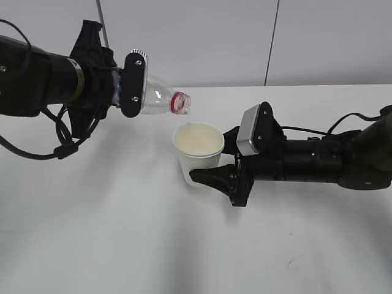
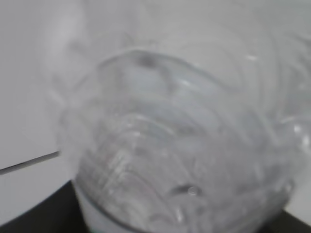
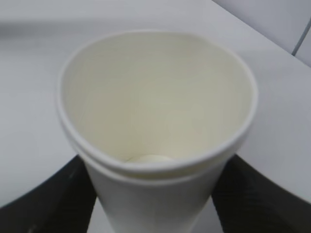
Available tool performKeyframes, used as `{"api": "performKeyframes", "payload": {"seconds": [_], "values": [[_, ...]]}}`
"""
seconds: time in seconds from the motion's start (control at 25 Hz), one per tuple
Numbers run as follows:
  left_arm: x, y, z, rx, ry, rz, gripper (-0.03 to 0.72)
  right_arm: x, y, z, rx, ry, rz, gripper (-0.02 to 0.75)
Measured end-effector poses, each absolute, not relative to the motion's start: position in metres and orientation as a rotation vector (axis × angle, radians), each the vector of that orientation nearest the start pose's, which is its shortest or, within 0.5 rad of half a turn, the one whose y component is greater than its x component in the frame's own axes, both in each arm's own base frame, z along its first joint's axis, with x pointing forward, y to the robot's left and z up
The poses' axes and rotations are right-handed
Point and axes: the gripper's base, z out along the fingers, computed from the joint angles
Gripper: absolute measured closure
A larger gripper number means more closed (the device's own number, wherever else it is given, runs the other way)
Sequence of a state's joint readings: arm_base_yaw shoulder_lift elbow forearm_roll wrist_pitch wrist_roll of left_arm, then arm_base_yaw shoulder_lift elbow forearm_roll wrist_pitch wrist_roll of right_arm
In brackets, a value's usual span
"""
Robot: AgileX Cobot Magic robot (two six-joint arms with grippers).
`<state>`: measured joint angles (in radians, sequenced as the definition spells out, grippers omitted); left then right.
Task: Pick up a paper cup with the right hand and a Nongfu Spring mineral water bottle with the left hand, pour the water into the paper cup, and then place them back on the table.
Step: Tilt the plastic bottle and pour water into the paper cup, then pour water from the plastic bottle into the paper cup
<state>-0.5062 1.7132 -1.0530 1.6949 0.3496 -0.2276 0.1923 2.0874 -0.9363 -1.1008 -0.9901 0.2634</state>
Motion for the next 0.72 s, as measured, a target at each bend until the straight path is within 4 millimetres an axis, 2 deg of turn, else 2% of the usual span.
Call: {"api": "performKeyframes", "payload": {"seconds": [0.16,0.72], "values": [[0.3432,-0.155,0.2371,1.732,1.362,0.944,0.27,0.3454,0.1437,0.1137,-1.18,1.517,0.616,0.224],[0.344,-0.1566,0.2391,1.78,1.277,0.988,0.27,0.346,0.1431,0.1112,-1.19,1.543,0.595,0.224]]}}
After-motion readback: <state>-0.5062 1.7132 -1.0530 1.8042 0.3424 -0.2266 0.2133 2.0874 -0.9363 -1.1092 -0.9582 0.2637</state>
